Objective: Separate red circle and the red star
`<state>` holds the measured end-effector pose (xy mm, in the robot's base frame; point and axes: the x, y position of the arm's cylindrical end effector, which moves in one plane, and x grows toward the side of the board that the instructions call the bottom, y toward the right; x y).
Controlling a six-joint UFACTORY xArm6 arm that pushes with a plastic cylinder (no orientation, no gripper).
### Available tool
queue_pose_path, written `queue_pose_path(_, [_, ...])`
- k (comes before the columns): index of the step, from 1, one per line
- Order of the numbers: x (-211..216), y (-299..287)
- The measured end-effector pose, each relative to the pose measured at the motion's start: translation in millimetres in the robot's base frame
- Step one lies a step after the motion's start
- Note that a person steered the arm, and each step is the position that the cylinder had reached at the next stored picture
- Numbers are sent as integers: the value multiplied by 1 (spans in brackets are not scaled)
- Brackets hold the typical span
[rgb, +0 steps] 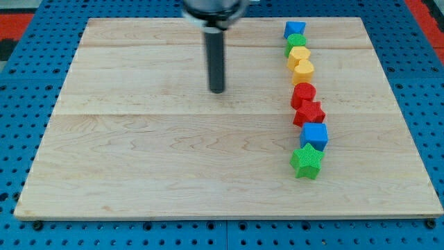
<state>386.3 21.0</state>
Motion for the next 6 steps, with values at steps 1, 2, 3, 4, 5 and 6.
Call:
queue_pose_path(1, [-12, 73])
queue_pose_path(2, [-13, 122])
queue_pose_path(3, [-13, 163])
queue_pose_path(4, [12, 192])
queue_pose_path(5, [41, 192])
queue_pose_path(6, [53, 139])
